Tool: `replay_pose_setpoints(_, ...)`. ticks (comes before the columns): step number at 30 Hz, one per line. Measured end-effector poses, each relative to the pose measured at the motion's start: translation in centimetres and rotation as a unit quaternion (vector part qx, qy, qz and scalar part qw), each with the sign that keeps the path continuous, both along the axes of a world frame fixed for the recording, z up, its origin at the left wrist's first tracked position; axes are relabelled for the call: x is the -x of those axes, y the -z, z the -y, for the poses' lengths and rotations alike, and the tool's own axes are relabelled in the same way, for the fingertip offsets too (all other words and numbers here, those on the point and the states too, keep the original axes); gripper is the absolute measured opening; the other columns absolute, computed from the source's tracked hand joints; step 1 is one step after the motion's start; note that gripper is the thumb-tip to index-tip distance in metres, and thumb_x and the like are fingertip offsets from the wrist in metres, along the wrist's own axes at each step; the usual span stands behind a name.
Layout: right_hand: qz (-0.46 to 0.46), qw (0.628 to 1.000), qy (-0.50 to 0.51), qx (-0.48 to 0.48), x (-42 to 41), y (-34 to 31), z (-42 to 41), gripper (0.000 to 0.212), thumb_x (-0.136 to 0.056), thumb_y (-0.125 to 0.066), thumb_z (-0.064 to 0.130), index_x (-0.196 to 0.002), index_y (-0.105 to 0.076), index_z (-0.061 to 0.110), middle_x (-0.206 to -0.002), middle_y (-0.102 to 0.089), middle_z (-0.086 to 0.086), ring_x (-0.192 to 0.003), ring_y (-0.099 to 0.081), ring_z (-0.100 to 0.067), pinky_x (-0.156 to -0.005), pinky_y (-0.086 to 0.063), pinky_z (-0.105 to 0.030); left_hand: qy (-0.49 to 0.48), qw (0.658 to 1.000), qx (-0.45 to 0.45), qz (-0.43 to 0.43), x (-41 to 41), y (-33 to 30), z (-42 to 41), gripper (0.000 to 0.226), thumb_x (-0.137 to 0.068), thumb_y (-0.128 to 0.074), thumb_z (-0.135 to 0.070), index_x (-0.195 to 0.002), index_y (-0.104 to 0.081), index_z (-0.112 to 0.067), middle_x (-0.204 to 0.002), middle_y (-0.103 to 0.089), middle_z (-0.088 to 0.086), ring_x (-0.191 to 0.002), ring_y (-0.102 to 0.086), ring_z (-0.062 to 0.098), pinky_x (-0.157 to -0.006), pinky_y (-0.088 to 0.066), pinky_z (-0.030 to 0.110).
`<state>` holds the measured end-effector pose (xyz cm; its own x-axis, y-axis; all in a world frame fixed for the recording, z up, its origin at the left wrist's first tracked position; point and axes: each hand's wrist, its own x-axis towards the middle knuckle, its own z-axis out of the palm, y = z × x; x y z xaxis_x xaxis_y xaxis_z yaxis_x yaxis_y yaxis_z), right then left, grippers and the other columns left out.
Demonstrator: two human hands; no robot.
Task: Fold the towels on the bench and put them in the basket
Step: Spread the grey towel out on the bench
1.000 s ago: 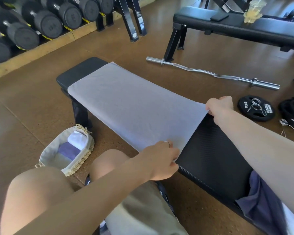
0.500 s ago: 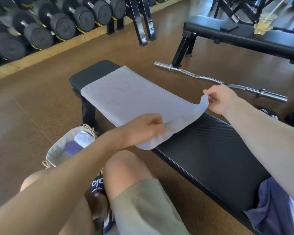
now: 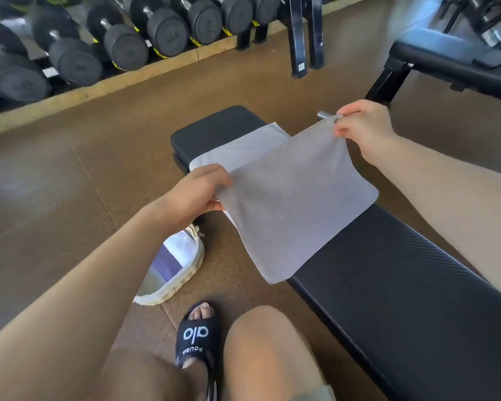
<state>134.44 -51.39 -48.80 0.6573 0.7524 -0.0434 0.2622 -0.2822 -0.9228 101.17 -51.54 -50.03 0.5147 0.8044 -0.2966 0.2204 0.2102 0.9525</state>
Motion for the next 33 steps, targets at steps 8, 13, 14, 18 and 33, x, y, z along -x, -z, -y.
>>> replay_pose_setpoints(8, 0.154, 0.986, -0.052, 0.022, 1.7, 3.8, -12.8, 0.019, -0.081, -0.067, 0.010, -0.096, -0.075, 0.019, -0.105, -0.072, 0.003, -0.098, -0.064, -0.015, -0.085, -0.049, -0.024, -0.114, 0.988, 0.070, 0.073, 1.3, 4.7, -9.3, 0.025, -0.097, -0.045, -0.012, -0.107, -0.066, -0.004, -0.093, -0.072, 0.007, -0.081, -0.069, 0.017, -0.079, -0.059, 0.031)
replay_pose_setpoints(13, 0.189, 0.977, -0.079, 0.062, 2.9, 7.0, -18.6, 0.022, -0.086, -0.064, 0.010, -0.103, -0.075, 0.019, -0.115, -0.071, 0.000, -0.110, -0.063, -0.019, -0.086, -0.045, -0.021, -0.261, 0.965, 0.034, -0.009, 1.4, 8.8, -13.9, 0.011, -0.099, -0.053, -0.019, -0.099, -0.063, -0.015, -0.090, -0.065, 0.003, -0.074, -0.066, 0.012, -0.055, -0.053, 0.022)
replay_pose_setpoints(14, 0.197, 0.974, -0.083, 0.071, 3.0, 7.9, -19.2, 0.023, -0.087, -0.062, 0.010, -0.105, -0.074, 0.018, -0.116, -0.070, -0.001, -0.111, -0.063, -0.021, -0.086, -0.045, -0.022, -0.278, 0.960, 0.025, -0.031, 1.4, 9.5, -14.4, 0.008, -0.098, -0.055, -0.021, -0.097, -0.061, -0.016, -0.091, -0.064, 0.002, -0.078, -0.064, 0.014, -0.055, -0.052, 0.022)
replay_pose_setpoints(18, 0.241, 0.958, -0.102, 0.121, 3.0, 10.9, -19.4, 0.018, -0.096, -0.054, 0.021, -0.105, -0.067, 0.012, -0.116, -0.068, -0.010, -0.111, -0.061, -0.032, -0.088, -0.047, -0.033, -0.307, 0.947, -0.026, -0.096, 1.4, 10.9, -14.8, 0.010, -0.096, -0.059, -0.025, -0.094, -0.058, -0.016, -0.092, -0.062, -0.001, -0.083, -0.062, 0.015, -0.054, -0.052, 0.022)
replay_pose_setpoints(33, 0.219, 0.963, -0.096, 0.120, 2.1, 11.1, -17.3, 0.019, -0.095, -0.047, 0.021, -0.104, -0.062, 0.013, -0.100, -0.059, 0.000, -0.090, -0.055, -0.023, -0.074, -0.043, -0.031, -0.243, 0.913, -0.205, -0.255, 2.0, 10.5, -14.5, 0.012, -0.099, -0.054, -0.025, -0.097, -0.056, -0.014, -0.100, -0.061, 0.004, -0.082, -0.053, 0.016, -0.061, -0.040, 0.025)
